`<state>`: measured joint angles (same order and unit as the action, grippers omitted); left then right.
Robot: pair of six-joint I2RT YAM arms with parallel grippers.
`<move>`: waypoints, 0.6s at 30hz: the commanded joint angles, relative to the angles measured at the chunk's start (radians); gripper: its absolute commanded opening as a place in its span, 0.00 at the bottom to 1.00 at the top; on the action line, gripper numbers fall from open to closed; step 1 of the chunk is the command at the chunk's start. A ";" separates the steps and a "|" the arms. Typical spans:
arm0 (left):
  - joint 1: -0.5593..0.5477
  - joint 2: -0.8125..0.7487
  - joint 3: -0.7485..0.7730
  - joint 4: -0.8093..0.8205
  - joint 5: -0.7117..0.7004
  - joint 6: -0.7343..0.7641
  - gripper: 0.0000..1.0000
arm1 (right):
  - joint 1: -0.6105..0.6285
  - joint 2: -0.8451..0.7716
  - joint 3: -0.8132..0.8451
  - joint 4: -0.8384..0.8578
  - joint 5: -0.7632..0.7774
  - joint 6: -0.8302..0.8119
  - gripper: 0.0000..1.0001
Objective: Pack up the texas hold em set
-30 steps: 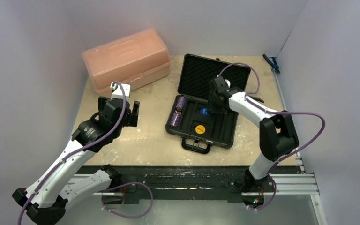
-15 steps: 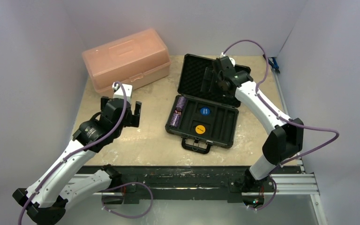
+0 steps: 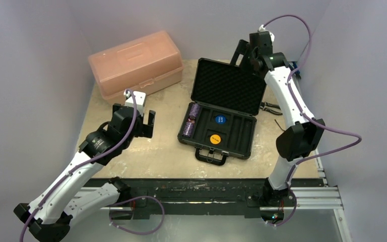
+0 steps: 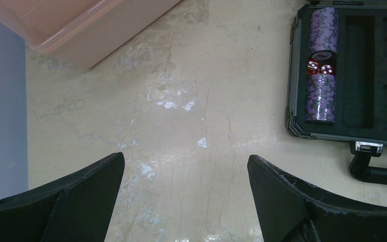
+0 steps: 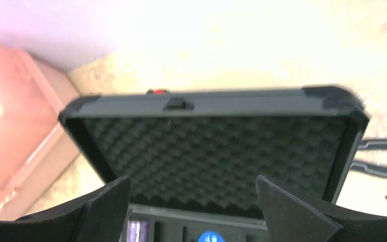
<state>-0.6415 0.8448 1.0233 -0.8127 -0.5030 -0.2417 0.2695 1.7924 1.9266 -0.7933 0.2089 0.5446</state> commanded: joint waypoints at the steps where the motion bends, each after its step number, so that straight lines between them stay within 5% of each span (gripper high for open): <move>1: 0.004 -0.038 -0.021 0.075 0.067 0.036 0.92 | -0.062 0.039 0.136 0.009 -0.022 -0.028 0.97; 7: 0.003 -0.049 -0.028 0.094 0.101 0.046 0.92 | -0.129 0.103 0.227 0.041 0.008 -0.029 0.93; 18: 0.004 -0.051 -0.039 0.113 0.135 0.063 0.91 | -0.207 0.301 0.443 0.159 0.049 -0.005 0.62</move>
<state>-0.6415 0.7994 0.9867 -0.7464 -0.3923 -0.2062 0.0822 2.0571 2.2890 -0.7124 0.2237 0.5346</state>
